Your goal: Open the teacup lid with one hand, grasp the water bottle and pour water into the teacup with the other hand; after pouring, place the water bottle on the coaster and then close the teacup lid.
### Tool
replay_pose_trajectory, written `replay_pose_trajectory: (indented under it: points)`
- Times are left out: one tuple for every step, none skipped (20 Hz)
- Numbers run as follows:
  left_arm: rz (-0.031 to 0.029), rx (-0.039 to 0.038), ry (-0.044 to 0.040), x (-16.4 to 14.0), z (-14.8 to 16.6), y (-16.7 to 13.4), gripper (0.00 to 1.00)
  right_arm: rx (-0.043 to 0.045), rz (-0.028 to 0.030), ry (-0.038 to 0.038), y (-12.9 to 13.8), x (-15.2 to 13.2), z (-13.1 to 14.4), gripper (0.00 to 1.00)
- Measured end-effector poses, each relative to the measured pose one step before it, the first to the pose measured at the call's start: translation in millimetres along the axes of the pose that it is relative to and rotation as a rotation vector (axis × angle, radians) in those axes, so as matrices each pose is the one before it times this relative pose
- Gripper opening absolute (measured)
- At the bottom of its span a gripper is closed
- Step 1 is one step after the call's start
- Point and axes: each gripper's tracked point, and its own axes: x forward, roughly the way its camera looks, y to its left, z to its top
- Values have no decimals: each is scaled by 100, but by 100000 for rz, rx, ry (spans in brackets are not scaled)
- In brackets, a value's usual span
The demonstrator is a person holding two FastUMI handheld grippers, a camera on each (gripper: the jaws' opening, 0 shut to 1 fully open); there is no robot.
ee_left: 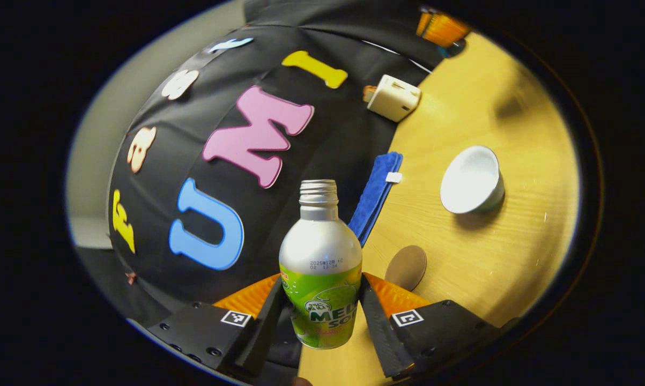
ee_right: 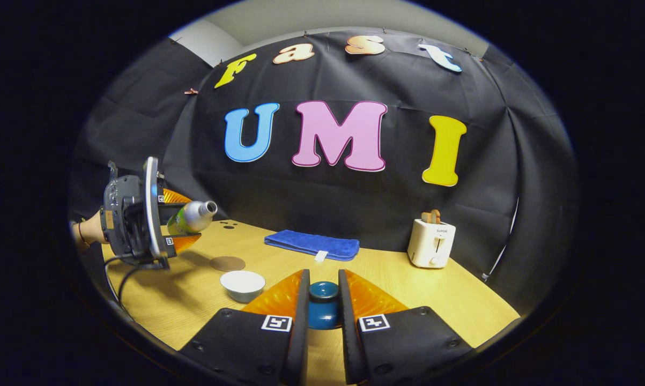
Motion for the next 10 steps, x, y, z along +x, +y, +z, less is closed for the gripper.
replay_pose_trajectory:
  points:
    - [-345, 4479, 42, 285, 270, -237, 80, 195, -332, -218, -214, -48, 181, 30]
    - [-743, 4130, 70, 306, 248, -352, 80, 317, -283, -315, -232, -68, 72, 30]
    - [-933, 3920, 30, -165, -109, -4, 80, 262, -363, -260, -204, -99, 129, 30]
    - [-496, 3533, -216, -115, 217, -100, 80, 192, -383, -466, -195, -103, 182, 30]
    - [174, 3856, -396, 183, 339, -18, 80, 214, -266, -317, -256, -144, 150, 30]
    - [504, 4201, -288, 256, 189, 23, 80, 224, -247, -306, -111, -52, 93, 30]
    - [472, 4232, -377, 140, 299, 42, 80, 270, -79, -216, -108, -38, 198, 30]
    - [-22, 3772, -470, 186, 222, -112, 80, 201, -33, -122, -85, -78, 72, 30]
    - [-545, 3060, -471, -309, -173, -213, 80, 107, -160, -249, -102, -110, 45, 30]
    - [-1041, 2733, -599, -27, 113, -33, 80, 186, -111, -247, -99, -62, 112, 30]
